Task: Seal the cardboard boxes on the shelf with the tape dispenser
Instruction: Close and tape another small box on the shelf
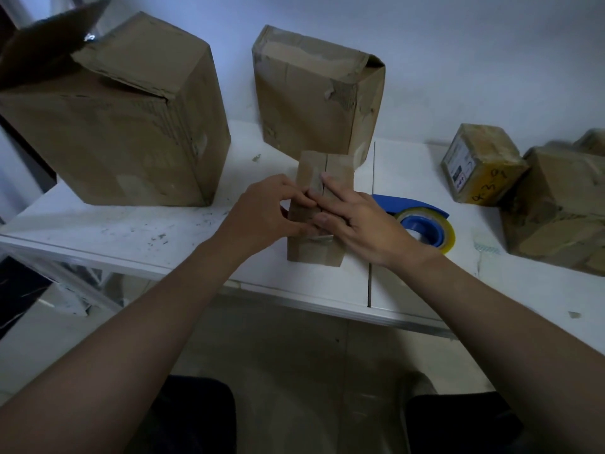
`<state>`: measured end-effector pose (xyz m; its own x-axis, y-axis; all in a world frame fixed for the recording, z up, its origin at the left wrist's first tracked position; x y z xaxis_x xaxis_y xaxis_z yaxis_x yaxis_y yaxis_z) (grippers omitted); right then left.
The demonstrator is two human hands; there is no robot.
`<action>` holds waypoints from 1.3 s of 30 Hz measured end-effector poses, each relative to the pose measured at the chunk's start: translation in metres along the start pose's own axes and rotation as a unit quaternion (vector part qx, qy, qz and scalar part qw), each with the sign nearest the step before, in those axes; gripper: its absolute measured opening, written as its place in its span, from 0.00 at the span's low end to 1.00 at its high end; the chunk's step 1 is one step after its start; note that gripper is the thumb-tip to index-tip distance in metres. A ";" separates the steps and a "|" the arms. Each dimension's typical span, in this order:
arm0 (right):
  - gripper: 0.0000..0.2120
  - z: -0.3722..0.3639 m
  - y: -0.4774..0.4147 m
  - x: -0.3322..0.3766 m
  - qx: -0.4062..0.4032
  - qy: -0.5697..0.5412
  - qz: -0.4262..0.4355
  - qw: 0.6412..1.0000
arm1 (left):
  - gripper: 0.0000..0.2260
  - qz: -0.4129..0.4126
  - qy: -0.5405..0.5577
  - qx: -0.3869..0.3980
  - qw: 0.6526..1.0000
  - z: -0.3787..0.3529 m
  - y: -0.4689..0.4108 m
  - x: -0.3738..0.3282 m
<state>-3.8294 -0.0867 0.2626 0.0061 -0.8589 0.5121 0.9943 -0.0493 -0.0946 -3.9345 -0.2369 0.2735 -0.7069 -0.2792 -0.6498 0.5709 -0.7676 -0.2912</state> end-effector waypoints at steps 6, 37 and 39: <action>0.33 -0.002 0.004 0.001 -0.016 0.116 -0.007 0.993 | 0.21 -0.017 -0.011 -0.004 1.000 -0.003 0.005 0.000; 0.21 0.051 0.081 -0.125 -0.145 -0.108 -0.422 0.888 | 0.19 0.037 -0.245 0.018 0.969 -0.021 -0.008 -0.054; 0.20 0.054 0.085 -0.120 -0.172 -0.175 -0.421 0.873 | 0.18 0.053 -0.233 0.021 0.971 -0.021 -0.008 -0.054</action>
<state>-3.7396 0.0399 0.2387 -0.6195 -0.2383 0.7480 0.5711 -0.7906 0.2211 -3.8924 -0.2032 0.2959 -0.7630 -0.5807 -0.2839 0.6400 -0.7406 -0.2049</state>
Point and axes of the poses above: each hand's wrist, its own y-axis away from the middle knuckle, its own z-axis out of the back of the hand, x = y × z, the point moved 4 cm from there along -y, towards the middle knuckle, and after that the axes turned 1 degree about z, right-handed, at the moved point
